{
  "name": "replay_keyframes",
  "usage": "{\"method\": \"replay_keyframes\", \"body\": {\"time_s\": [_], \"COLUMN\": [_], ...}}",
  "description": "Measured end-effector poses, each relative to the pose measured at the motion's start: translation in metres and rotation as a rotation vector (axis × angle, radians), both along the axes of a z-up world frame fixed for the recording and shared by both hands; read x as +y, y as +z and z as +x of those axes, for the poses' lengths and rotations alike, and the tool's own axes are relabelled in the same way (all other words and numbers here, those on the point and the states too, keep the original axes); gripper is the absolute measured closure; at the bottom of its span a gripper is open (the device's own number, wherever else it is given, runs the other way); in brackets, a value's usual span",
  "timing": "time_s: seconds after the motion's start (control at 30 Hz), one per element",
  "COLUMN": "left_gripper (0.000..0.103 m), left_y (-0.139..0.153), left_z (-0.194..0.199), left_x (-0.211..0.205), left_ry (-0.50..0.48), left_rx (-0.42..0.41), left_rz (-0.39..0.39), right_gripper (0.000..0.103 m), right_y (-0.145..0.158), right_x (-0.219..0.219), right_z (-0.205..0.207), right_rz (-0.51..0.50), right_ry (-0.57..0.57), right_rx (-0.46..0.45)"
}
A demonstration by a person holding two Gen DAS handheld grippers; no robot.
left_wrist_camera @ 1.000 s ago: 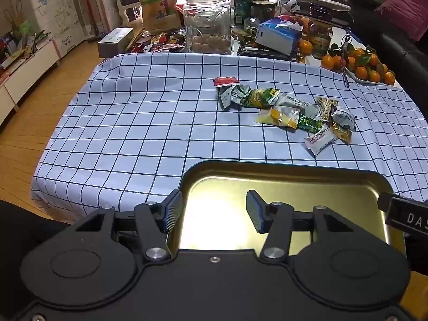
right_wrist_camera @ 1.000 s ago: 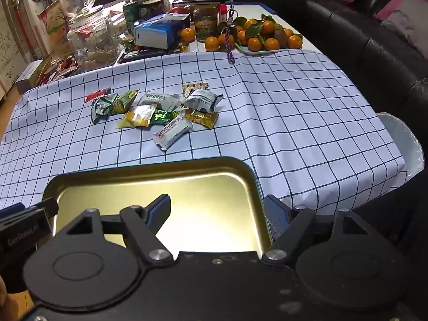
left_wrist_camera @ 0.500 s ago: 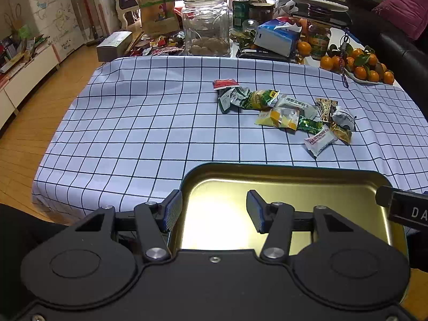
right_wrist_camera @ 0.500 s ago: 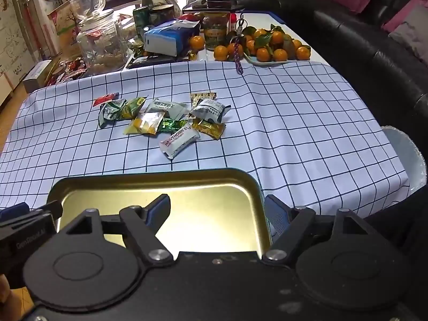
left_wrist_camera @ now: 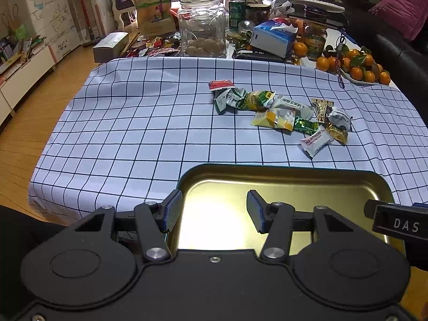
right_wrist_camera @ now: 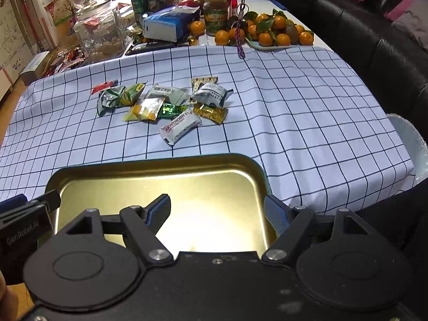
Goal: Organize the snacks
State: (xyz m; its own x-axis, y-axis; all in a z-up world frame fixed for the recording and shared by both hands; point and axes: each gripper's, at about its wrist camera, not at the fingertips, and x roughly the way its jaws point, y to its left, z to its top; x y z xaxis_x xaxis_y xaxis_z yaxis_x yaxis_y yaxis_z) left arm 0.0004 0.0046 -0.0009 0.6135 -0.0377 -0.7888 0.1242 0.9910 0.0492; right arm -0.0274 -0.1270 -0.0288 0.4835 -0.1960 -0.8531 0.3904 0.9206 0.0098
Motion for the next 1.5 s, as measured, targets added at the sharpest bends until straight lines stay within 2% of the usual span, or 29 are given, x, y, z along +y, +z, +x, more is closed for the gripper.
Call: {"method": "replay_keyframes", "body": {"time_s": [0.43, 0.97, 1.5], "left_gripper": [0.045, 0.045, 0.045], "left_y": [-0.007, -0.013, -0.015], "left_z": [-0.001, 0.006, 0.008], "left_x": [-0.008, -0.005, -0.005], "left_ry": [-0.030, -0.008, -0.001], "left_rx": [0.012, 0.067, 0.082], "left_rz": [0.039, 0.025, 0.023], "right_gripper": [0.023, 0.023, 0.023], "right_y": [-0.004, -0.005, -0.007], "right_x": [0.001, 0.003, 0.004], "right_z": [0.003, 0.004, 0.004], "right_rz": [0.006, 0.002, 0.000], "right_ry": [0.002, 0.019, 0.028], "right_rx": [0.032, 0.038, 0.038]}}
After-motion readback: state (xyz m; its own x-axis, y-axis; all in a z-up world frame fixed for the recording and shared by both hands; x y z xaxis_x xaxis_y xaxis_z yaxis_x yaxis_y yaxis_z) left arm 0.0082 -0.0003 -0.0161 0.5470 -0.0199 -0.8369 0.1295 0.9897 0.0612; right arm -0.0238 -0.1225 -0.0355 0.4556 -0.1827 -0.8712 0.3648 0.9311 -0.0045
